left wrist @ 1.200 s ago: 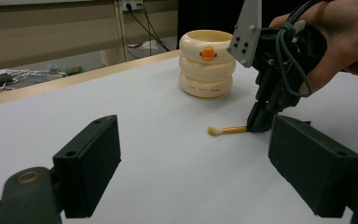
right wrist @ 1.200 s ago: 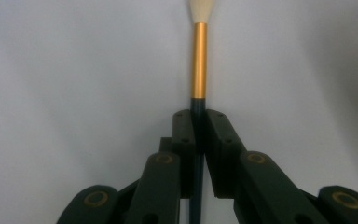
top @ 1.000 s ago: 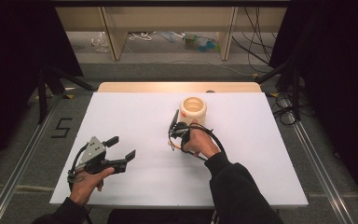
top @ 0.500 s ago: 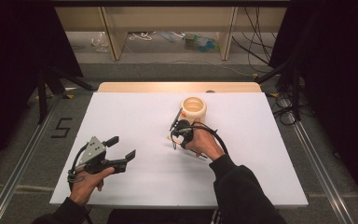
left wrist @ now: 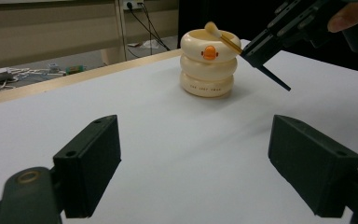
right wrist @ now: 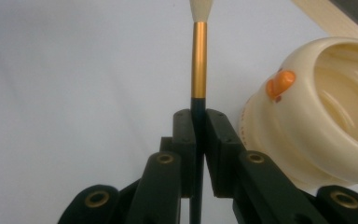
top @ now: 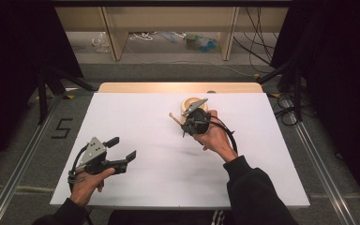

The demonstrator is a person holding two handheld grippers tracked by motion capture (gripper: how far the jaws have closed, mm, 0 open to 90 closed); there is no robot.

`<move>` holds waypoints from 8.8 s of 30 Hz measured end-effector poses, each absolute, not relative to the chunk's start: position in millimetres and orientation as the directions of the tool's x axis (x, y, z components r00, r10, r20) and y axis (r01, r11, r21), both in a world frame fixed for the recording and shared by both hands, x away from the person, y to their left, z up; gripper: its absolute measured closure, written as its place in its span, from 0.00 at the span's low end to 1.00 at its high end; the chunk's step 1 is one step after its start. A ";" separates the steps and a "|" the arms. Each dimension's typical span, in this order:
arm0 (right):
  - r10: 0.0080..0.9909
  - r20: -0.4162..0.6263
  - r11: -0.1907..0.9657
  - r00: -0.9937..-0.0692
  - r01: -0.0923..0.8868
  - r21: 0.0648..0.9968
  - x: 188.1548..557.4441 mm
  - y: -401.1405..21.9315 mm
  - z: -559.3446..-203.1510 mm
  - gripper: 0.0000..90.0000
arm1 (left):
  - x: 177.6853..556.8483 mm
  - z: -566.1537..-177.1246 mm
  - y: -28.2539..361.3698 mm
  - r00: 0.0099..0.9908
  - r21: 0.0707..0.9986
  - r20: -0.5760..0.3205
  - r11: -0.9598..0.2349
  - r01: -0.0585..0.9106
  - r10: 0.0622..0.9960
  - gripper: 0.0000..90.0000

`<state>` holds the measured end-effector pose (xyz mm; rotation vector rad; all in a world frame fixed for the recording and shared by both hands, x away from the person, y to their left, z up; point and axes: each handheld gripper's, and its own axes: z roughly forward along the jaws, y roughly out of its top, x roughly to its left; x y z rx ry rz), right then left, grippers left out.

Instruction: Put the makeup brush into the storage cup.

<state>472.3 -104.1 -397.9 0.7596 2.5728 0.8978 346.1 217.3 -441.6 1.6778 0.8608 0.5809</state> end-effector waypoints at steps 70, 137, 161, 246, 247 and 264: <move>0.784 0.060 0.118 -0.618 0.244 0.963 537.9 -153.9 -362.0 0.93 | 347.0 -441.7 217.3 0.622 0.961 -0.033 -0.146 0.235 0.782 0.19; 0.802 0.059 0.217 -0.594 0.383 0.898 558.6 -135.9 -406.1 0.92 | 347.0 -442.6 214.9 0.627 0.960 -0.039 -0.145 0.239 0.778 0.19; 0.816 0.058 0.228 -0.576 0.412 0.882 542.0 -150.0 -387.3 0.42 | 347.1 -442.6 215.3 0.624 0.960 -0.041 -0.143 0.242 0.780 0.19; 0.733 0.095 0.154 -0.673 0.300 0.941 396.6 -219.2 -398.3 0.17 | 346.8 -440.9 215.4 0.628 0.964 -0.039 -0.136 0.227 0.777 0.18; 0.731 0.107 0.142 -0.674 0.304 0.942 395.0 -218.8 -399.0 0.17 | 346.8 -440.9 215.5 0.628 0.964 -0.038 -0.136 0.227 0.777 0.18; 0.716 0.102 0.156 -0.691 0.300 0.941 382.3 -219.1 -410.7 0.17 | 346.6 -440.7 215.4 0.628 0.964 -0.039 -0.135 0.228 0.778 0.18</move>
